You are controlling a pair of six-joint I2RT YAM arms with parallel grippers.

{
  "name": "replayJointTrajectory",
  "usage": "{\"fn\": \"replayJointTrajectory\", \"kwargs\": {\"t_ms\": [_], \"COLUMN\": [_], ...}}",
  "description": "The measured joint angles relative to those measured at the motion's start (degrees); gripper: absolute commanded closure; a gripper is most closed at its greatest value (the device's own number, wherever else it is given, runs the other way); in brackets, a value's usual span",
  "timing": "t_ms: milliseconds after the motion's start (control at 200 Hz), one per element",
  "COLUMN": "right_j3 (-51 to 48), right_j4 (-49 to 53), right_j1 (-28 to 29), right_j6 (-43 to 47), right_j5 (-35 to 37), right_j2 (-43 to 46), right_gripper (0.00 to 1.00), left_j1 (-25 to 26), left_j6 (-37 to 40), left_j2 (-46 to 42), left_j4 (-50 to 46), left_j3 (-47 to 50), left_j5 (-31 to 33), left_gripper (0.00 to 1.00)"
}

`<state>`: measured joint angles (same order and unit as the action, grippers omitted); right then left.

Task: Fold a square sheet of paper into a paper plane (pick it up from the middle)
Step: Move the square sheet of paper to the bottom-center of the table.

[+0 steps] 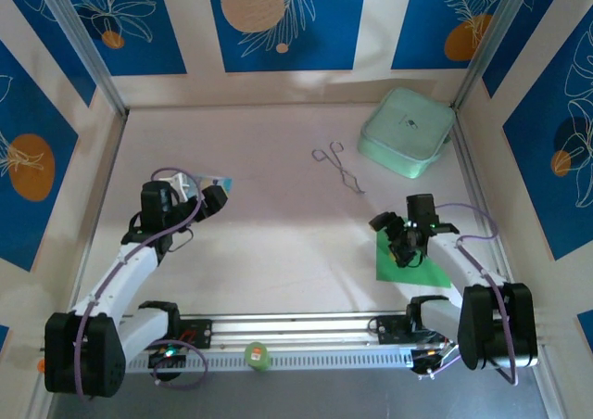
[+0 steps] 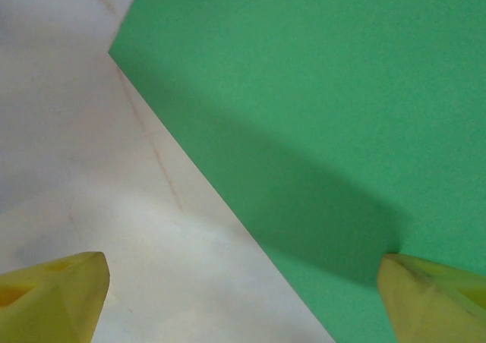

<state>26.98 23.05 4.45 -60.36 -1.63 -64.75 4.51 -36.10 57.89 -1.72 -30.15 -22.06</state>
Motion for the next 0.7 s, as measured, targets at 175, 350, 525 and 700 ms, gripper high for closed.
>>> {"fn": "replayJointTrajectory", "kwargs": {"t_ms": [175,350,525,700], "right_j3": [-0.1,0.4,7.6,16.6], "right_j4": [-5.1,-13.1,-16.8,-15.8], "right_j1": [10.5,22.2,33.2,36.7], "right_j6": [-7.0,-18.5,-29.2,-29.7], "right_j5": [2.6,5.2,7.2,5.8], "right_j2": [-1.9,-6.0,-15.5,-23.1], "right_gripper": [0.08,0.08,0.08,0.08], "left_j1": [0.0,0.0,0.0,0.1], "left_j6": [0.5,0.6,0.6,0.6], "left_j2": [-0.2,-0.3,-0.6,-2.5], "left_j4": [-3.0,-4.3,-5.4,-7.6], "left_j3": [-2.1,-3.1,-3.3,-3.4], "left_j5": [0.2,0.2,0.0,-0.3], "left_gripper": [0.00,0.00,0.00,0.00]}}
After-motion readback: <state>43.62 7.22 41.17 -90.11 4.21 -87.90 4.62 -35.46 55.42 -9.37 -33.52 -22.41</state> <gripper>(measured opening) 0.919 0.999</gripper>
